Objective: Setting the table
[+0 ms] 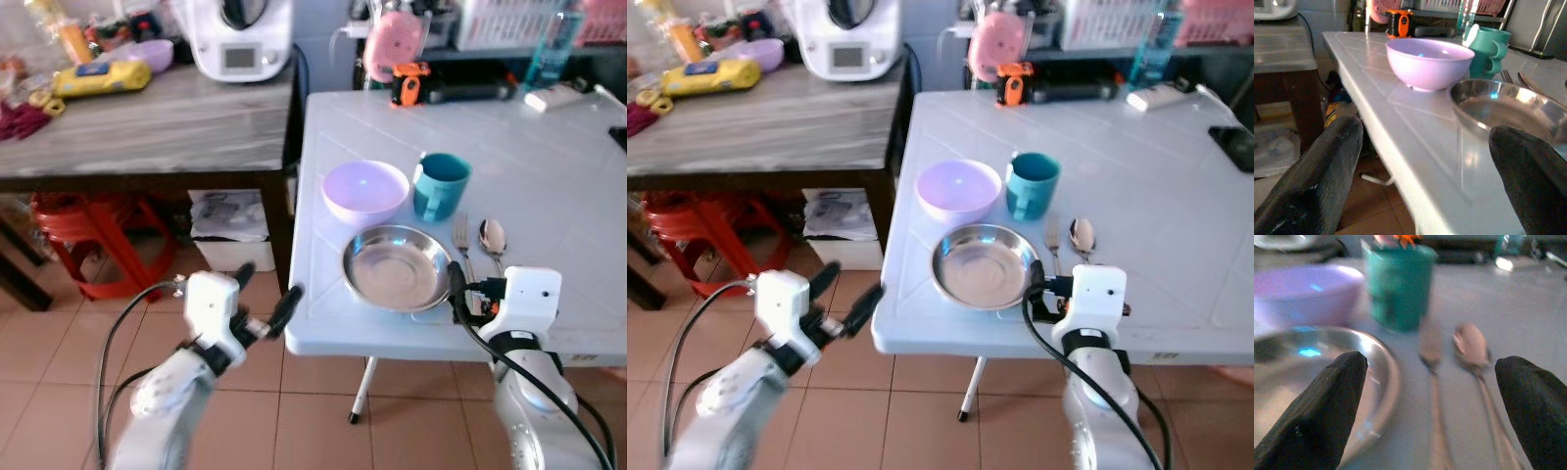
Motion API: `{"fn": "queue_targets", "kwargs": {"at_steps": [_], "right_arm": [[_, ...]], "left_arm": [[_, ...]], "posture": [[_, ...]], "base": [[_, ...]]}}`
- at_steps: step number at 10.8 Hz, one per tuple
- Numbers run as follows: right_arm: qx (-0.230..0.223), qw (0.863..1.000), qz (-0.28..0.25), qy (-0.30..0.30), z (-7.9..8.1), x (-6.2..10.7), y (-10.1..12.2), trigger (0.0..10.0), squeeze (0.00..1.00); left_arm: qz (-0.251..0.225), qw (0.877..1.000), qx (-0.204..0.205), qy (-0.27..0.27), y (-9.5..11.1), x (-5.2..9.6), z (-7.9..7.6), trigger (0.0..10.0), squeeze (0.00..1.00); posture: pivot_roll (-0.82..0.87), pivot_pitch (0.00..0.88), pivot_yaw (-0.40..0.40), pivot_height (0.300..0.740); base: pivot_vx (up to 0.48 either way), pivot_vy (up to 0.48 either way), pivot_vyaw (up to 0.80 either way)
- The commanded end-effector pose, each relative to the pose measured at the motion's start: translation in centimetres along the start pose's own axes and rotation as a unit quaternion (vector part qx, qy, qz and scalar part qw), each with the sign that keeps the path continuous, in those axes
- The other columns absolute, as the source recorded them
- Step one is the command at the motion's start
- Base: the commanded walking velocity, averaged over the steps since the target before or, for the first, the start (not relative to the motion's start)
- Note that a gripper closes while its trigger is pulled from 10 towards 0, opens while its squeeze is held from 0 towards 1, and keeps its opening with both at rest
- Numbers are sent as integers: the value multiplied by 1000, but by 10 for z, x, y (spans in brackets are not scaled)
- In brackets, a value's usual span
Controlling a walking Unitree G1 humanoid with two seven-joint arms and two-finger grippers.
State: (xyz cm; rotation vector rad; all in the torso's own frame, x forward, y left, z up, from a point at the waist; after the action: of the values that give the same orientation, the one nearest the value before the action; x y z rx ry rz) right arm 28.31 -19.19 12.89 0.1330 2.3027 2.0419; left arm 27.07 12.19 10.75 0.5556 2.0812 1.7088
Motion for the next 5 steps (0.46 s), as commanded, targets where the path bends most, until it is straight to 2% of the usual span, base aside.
{"fn": "queue_targets", "kwargs": {"at_steps": [1,3,5], "right_arm": [[0,1000,-6,10,4,2,5,10000,0],[-10,1000,-3,7,0,2,6,10000,0],[-24,1000,14,-1,-6,-1,3,10000,0]], "left_arm": [[0,1000,-3,-14,2,2,1,10000,0],[3,999,-14,-42,3,2,-1,10000,0],[20,995,-43,-87,0,4,-7,10000,0]], "posture": [[-83,79,50,740],[-86,77,50,740],[-86,79,49,740]], "base": [[0,0,0],[0,0,0],[0,0,0]]}}
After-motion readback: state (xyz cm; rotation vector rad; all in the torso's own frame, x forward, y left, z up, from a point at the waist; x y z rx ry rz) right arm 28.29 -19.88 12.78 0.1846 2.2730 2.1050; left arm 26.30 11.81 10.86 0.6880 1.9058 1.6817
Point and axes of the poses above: a point about 5 cm out from each wrist's last joint towards the gripper, its own x axis pointing back from the gripper into the wrist, its own y axis along the axis of the wrist's last joint, z = x × y, the point moved 3 cm from there along -x, pointing out of the wrist towards the gripper, and after that the axes turned 4 degrees about x, right-handed, at the moved point
